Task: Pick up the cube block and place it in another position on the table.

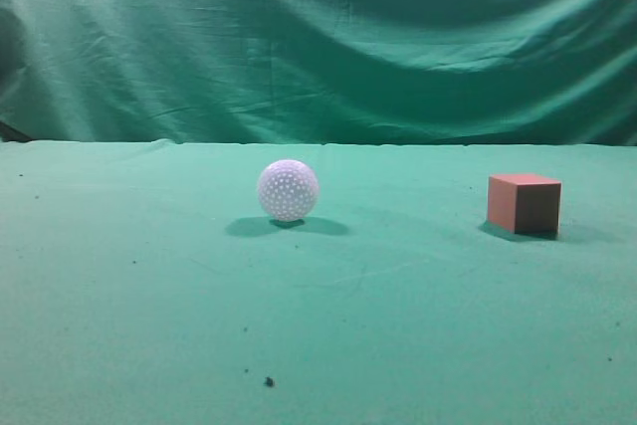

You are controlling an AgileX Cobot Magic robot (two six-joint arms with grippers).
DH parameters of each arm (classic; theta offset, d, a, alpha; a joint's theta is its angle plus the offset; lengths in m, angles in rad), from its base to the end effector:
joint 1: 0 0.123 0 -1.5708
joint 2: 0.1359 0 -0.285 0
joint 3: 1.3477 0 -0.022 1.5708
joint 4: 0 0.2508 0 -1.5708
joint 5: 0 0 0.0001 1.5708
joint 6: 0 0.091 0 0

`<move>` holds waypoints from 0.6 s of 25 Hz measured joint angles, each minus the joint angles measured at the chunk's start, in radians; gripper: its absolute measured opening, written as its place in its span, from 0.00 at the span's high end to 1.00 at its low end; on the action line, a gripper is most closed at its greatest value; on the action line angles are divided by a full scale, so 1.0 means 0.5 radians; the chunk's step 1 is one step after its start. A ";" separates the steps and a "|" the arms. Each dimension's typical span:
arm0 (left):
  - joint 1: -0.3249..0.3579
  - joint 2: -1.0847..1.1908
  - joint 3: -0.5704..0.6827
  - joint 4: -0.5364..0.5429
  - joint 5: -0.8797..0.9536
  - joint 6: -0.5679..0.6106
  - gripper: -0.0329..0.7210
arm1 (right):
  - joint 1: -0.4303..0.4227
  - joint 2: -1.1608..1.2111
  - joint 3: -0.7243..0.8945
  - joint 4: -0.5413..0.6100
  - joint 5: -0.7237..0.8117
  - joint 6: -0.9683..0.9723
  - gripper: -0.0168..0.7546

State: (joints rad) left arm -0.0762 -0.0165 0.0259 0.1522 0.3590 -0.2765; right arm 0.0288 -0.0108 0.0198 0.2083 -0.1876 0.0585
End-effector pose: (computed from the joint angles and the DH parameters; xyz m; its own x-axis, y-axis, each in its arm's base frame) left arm 0.0529 0.0008 0.1734 -0.2739 -0.1128 -0.9551 -0.0117 0.9934 -0.1139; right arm 0.0535 -0.0020 0.2235 0.2520 0.2674 -0.9300 -0.0592 0.9635 0.2610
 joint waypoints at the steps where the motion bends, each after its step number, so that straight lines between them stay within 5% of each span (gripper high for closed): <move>1: 0.000 0.000 0.000 0.000 0.000 0.000 0.61 | 0.000 0.000 -0.048 0.003 0.062 0.000 0.98; 8: 0.000 0.000 0.000 0.000 0.000 0.000 0.61 | 0.000 0.212 -0.554 0.006 0.830 0.000 0.98; 15: 0.000 0.000 0.000 0.000 0.000 0.000 0.61 | 0.000 0.514 -0.594 0.043 1.000 -0.026 0.98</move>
State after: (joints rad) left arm -0.0762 -0.0165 0.0259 0.1522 0.3590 -0.2765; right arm 0.0288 0.2464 -0.2774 0.2299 0.3122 0.0455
